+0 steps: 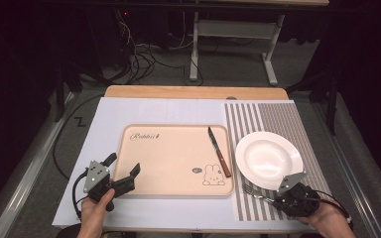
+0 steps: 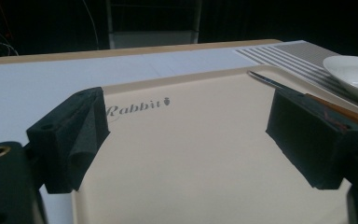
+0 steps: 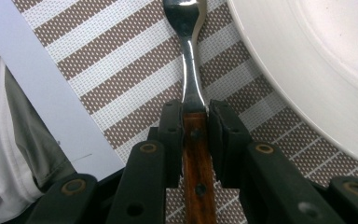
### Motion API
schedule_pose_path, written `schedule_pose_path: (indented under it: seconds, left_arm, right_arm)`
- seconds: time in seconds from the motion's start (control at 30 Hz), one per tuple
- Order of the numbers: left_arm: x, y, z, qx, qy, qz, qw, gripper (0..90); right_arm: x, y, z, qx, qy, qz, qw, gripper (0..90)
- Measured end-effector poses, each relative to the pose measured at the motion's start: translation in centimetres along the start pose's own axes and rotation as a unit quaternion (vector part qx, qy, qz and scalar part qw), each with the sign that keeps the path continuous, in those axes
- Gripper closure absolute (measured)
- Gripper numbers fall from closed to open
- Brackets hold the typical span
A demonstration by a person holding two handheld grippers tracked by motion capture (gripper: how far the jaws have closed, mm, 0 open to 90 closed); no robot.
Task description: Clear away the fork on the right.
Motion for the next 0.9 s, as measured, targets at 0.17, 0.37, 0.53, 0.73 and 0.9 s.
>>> schedule_pose_path:
  seconds: [0.17,0.37,0.53,0.73,0.9]
  left_arm:
    - [0.0,0.0,0.1,0.001,-0.001,0.000,1.0000,13.3]
    - [0.0,0.0,0.1,0.001,0.001,0.001,1.0000,13.4]
    - [0.0,-0.1,0.1,0.002,0.001,0.002,1.0000,13.4]
    - [0.0,0.0,0.1,0.000,0.000,0.000,1.0000,13.5]
    - [0.0,0.1,0.0,-0.002,-0.003,0.001,1.0000,13.5]
  right_arm:
    - [0.1,0.0,0.0,-0.001,-0.004,-0.006,1.0000,79.2]
    - [0.2,0.0,0.0,-0.010,-0.006,-0.005,0.9999,79.5]
    - [0.5,0.8,-0.4,-0.027,0.001,-0.003,0.9996,79.6]
    - [1.0,2.7,-1.3,-0.057,0.012,0.002,0.9983,79.6]
    - [1.2,4.1,-1.7,-0.070,0.013,0.005,0.9974,79.6]
Point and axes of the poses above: each handheld gripper's, and its own axes: z roughly forward along the jaws, y roughly out of its top, x roughly to its left, the point moved 7 cm from there along z, roughly forward along the jaws, and after that the axes turned 1 degree about -y, right-handed, at the moved point
